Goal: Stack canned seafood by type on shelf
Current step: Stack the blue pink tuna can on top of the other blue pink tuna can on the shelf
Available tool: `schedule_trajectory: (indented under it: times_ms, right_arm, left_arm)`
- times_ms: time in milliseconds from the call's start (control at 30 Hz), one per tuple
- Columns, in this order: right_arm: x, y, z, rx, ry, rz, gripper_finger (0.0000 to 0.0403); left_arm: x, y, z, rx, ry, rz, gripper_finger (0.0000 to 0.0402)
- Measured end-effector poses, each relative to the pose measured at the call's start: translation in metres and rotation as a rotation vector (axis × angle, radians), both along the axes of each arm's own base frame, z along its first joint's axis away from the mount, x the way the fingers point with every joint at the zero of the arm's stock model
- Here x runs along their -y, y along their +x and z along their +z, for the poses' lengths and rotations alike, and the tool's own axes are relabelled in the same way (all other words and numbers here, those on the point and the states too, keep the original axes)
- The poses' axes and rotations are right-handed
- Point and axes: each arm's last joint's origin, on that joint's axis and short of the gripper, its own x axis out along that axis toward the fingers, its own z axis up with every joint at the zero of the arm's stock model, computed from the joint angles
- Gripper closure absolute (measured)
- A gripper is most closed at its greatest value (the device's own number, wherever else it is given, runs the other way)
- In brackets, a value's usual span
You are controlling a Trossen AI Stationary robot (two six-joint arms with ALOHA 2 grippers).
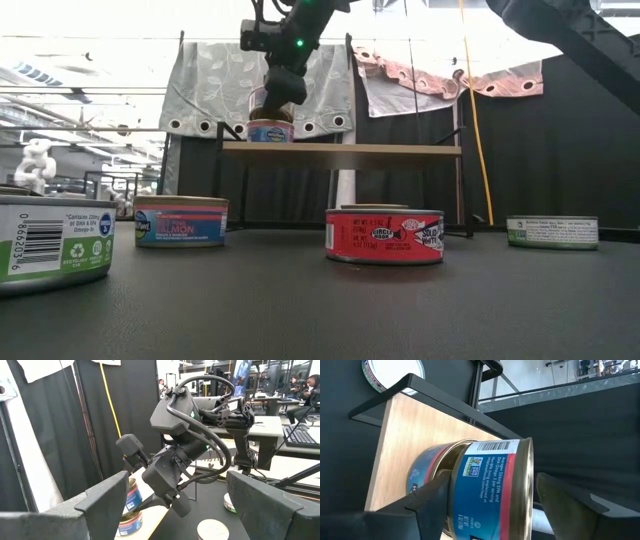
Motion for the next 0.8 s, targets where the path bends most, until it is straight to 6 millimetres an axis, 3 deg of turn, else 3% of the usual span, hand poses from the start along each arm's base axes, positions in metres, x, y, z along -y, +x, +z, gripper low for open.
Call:
schedule_trajectory:
  times_ms: [367,667,800]
  right_arm:
    - [0.004,0.000,-0.001,0.044,0.083,0.017,0.0068]
    - [0.006,0.000,0.000,0.044,0.075,0.016,0.0064]
    - [-0.006,-0.007,0.010,0.050,0.097,0.014,0.0064]
  left_arm:
    - [0.000,0.000,0.000,-0.003,0.007,0.000,0.0066]
    - [0.000,0.000,0.000,-0.004,0.007,0.000,0.0066]
    - [0.000,0.000,0.000,-0.006,0.009,0.000,0.0066]
